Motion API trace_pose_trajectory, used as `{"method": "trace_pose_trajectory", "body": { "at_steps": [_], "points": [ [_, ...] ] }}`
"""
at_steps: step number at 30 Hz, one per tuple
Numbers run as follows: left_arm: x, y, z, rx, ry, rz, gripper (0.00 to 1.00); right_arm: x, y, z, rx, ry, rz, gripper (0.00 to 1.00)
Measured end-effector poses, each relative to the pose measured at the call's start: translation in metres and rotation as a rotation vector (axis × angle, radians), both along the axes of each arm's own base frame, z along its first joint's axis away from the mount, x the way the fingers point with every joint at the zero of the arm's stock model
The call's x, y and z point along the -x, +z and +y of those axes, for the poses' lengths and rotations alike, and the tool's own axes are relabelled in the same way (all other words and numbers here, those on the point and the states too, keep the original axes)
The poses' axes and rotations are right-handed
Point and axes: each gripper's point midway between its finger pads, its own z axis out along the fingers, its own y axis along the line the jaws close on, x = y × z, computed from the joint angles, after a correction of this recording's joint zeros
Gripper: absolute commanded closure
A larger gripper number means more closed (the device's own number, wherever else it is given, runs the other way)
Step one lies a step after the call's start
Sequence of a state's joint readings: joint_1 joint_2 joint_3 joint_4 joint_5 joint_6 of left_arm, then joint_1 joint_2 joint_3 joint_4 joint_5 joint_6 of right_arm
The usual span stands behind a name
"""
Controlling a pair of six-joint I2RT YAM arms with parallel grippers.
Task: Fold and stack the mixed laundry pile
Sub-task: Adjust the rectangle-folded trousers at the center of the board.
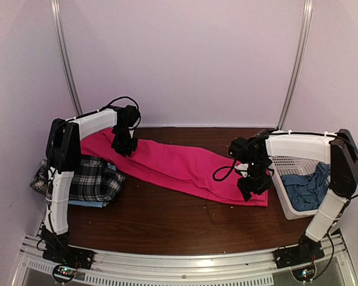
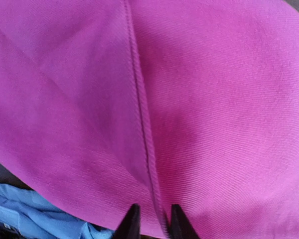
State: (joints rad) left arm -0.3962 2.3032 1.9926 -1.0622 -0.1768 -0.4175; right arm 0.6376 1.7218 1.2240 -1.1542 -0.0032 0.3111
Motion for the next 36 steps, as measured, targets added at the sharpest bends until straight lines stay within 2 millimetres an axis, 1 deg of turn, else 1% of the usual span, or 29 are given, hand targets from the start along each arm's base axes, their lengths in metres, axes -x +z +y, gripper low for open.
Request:
{"method": "trace_pose_trajectory", "body": {
  "at_steps": [3,6,8,11,17,20,25,27,29,36],
  "points": [
    [0.001,0.006,0.002,0.045,0.019,-0.007,0.88,0.002,0.01,-0.001,-0.012,0.006,-0.022,0.44],
    [0.001,0.002,0.007,0.066,0.041,0.005,0.89,0.002,0.011,-0.006,0.021,0.027,-0.025,0.46],
    [0.003,-0.003,0.01,0.074,0.05,0.015,0.9,0.001,0.009,-0.006,0.03,0.041,-0.027,0.47],
    [0.004,-0.006,0.011,0.088,0.061,0.025,0.91,-0.005,0.003,-0.008,0.07,0.071,-0.024,0.48],
    [0.003,-0.006,0.007,0.11,0.07,0.021,0.91,-0.018,-0.014,-0.009,0.141,0.141,-0.005,0.5],
    [0.002,-0.008,0.007,0.121,0.077,0.021,0.91,-0.022,-0.018,-0.013,0.175,0.177,-0.004,0.54],
    [0.005,-0.014,0.006,0.134,0.089,0.032,0.88,-0.026,-0.025,-0.018,0.225,0.213,0.004,0.58],
    [0.005,-0.015,0.006,0.137,0.095,0.033,0.85,-0.028,-0.031,-0.018,0.236,0.221,0.01,0.57],
    [0.004,-0.015,0.006,0.141,0.1,0.03,0.84,-0.028,-0.035,-0.018,0.243,0.226,0.018,0.53],
    [0.003,-0.015,0.005,0.15,0.112,0.025,0.8,-0.028,-0.035,-0.017,0.25,0.249,0.02,0.42]
  ]
}}
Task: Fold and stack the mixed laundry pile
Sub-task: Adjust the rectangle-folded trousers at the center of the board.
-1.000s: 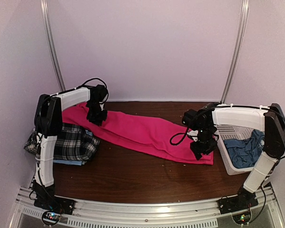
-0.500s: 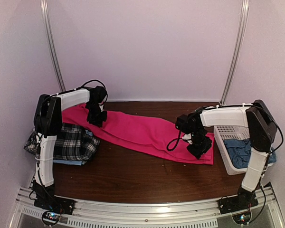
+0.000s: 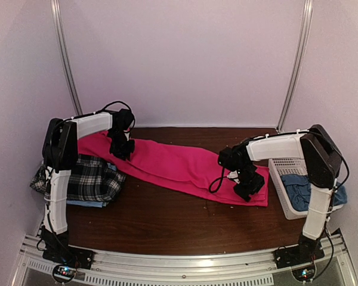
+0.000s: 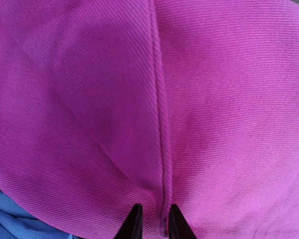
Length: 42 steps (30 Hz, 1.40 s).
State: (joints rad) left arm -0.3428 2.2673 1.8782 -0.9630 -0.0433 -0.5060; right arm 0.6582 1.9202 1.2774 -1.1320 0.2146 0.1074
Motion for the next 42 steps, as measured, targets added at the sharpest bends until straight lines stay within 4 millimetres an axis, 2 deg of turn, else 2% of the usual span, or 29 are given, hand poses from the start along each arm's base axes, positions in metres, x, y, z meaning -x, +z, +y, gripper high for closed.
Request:
{"method": "trace_pose_trajectory", "body": {
  "at_steps": [9,17,21,26,35,42],
  "points": [
    [-0.001,0.0,0.001,0.005,0.004,-0.002,0.79,0.005,0.002,0.01,-0.006,0.045,-0.001,0.44],
    [0.0,-0.001,0.002,0.006,0.006,0.002,0.8,0.005,0.005,0.012,0.009,0.084,-0.017,0.64],
    [0.0,-0.001,0.002,0.007,0.006,0.001,0.8,0.0,0.005,0.006,0.049,0.089,-0.041,0.69],
    [-0.001,-0.001,0.001,0.008,0.006,-0.003,0.8,-0.002,0.006,0.004,0.062,0.095,-0.049,0.54],
    [-0.001,-0.001,0.001,0.01,0.005,-0.004,0.8,0.005,0.0,0.013,0.051,0.143,-0.014,0.55],
    [-0.003,0.0,-0.001,0.019,0.004,-0.011,0.81,0.007,-0.007,0.013,0.079,0.163,-0.015,0.74]
  ]
}}
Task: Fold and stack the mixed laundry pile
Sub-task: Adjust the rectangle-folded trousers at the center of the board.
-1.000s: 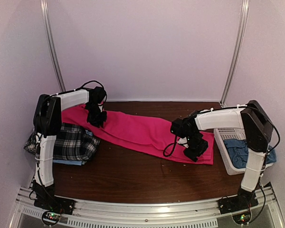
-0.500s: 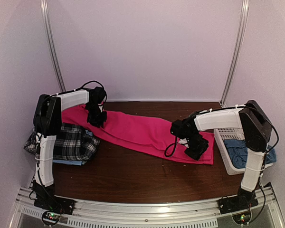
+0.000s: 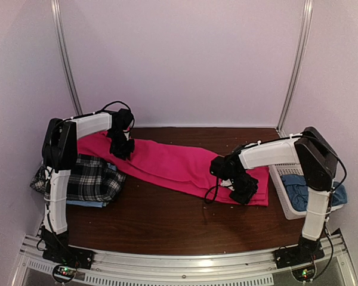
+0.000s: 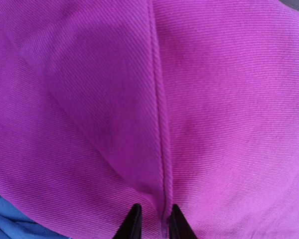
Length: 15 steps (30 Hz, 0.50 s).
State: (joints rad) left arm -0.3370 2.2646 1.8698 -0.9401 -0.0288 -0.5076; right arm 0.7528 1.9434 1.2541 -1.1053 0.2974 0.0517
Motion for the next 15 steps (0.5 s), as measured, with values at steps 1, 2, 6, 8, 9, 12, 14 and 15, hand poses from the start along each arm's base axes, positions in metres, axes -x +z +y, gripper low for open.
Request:
{"method": "trace_pose_trajectory", "body": {
  "at_steps": [1,2,6,8,9,12,14,15],
  "points": [
    [0.0,0.0,0.0,0.0,0.0,0.0,0.81,-0.001,0.0,-0.001,0.003,0.0,-0.004,0.77],
    [0.0,0.0,0.0,0.001,0.0,0.0,0.82,-0.001,0.001,-0.002,0.011,-0.002,-0.011,0.81],
    [0.0,0.0,-0.001,0.006,-0.002,0.001,0.83,-0.006,0.003,-0.006,0.039,-0.003,-0.041,0.94],
    [0.0,0.0,-0.001,0.007,-0.002,0.001,0.84,-0.008,0.005,-0.009,0.054,-0.008,-0.061,1.0],
    [0.0,0.0,-0.001,0.007,-0.002,0.0,0.86,-0.01,0.006,-0.01,0.063,-0.008,-0.07,1.0],
    [0.0,0.0,-0.001,0.007,-0.002,0.0,0.95,-0.014,0.009,-0.013,0.087,-0.003,-0.098,1.0],
    [0.0,0.0,-0.002,0.009,0.0,0.0,1.0,-0.016,0.011,-0.015,0.098,-0.003,-0.11,1.0],
    [0.0,0.0,-0.002,0.011,-0.002,0.0,1.0,-0.017,0.012,-0.016,0.103,-0.004,-0.117,1.0]
  ]
}}
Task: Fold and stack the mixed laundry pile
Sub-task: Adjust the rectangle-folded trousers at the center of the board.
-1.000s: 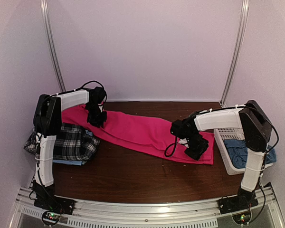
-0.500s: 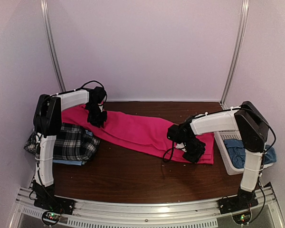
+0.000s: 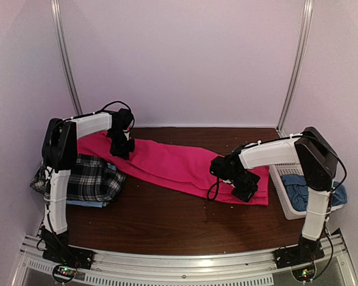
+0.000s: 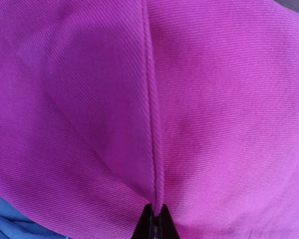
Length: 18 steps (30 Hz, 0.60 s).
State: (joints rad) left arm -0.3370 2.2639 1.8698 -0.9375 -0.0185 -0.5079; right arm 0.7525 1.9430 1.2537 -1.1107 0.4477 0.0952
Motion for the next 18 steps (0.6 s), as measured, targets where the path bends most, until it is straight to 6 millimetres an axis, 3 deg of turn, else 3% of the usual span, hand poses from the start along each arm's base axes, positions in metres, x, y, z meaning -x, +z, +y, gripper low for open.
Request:
{"method": "trace_pose_trajectory", "body": {
  "at_steps": [5,13,15,18],
  "points": [
    [0.002,0.015,-0.004,0.032,-0.007,-0.019,1.0,-0.003,0.014,0.0,-0.01,-0.011,-0.04,1.0],
    [0.021,0.07,-0.005,0.101,-0.02,-0.098,1.0,-0.007,0.05,0.011,-0.104,-0.022,-0.12,1.0],
    [0.031,0.075,-0.002,0.106,-0.021,-0.098,1.0,-0.004,0.051,0.014,-0.113,-0.018,-0.115,1.0],
    [0.045,0.066,0.002,0.098,-0.021,-0.065,1.0,0.001,0.049,0.019,-0.125,-0.012,-0.097,1.0]
  ]
}}
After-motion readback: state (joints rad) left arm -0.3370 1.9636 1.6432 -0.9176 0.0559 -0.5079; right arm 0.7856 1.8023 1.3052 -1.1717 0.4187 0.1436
